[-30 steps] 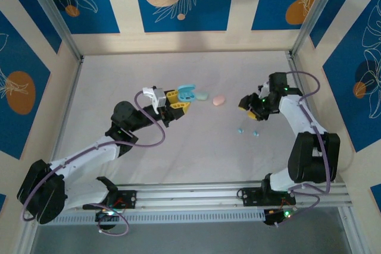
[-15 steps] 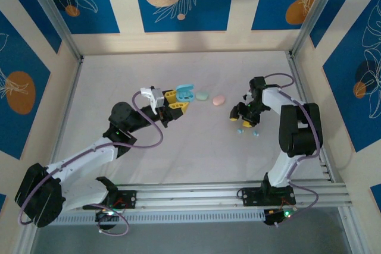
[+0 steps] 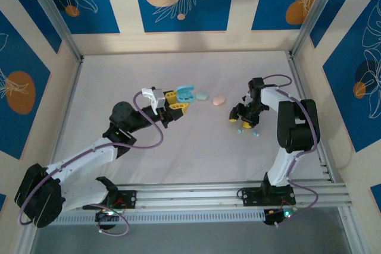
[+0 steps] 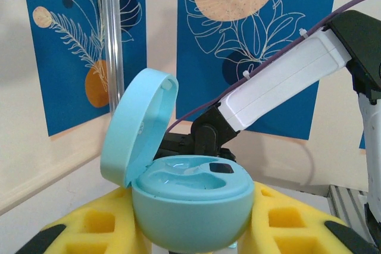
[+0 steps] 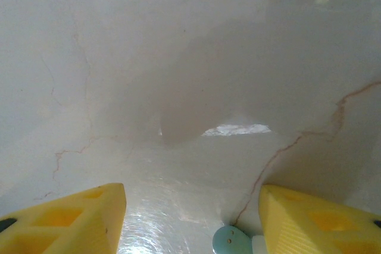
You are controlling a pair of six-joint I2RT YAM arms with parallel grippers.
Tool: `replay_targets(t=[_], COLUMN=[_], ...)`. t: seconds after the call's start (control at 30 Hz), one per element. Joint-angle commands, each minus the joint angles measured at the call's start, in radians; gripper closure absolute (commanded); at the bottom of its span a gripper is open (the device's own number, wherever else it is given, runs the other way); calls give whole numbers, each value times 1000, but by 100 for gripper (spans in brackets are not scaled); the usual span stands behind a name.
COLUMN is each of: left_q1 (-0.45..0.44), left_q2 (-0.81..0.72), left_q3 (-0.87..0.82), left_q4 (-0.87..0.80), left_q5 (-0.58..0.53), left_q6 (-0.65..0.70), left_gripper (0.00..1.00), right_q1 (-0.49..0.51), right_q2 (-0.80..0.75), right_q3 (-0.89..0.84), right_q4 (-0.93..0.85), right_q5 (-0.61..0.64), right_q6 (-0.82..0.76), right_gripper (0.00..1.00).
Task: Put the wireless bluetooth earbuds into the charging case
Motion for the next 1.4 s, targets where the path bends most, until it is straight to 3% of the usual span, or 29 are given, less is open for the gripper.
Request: replay_targets(t=[0.0,0.43,0.87,1.07,1.37], left_q1=[-13,-13,-13,-13,-12], left_q2=[-9,3,6,6,-6], left_q3=[11,15,15,13,9], left_q4=[16,27,25,25,13], left_q5=[-6,-3,-8,-8,-12], left_q6=[15,0,-2,-4,-4], left_gripper=[72,72,72,72,72], right_q1=[13,52,75,82,132], right_q2=[-6,-31,-58,-48,6], right_q3=[-13,-17,-20,-1,45], right_q4=[-45,-108,-128,-133,-157], right_q5=[9,84,75,149,242], right_q6=[-7,-6,-1,3,-24], right_gripper=[39,40,43,44,58])
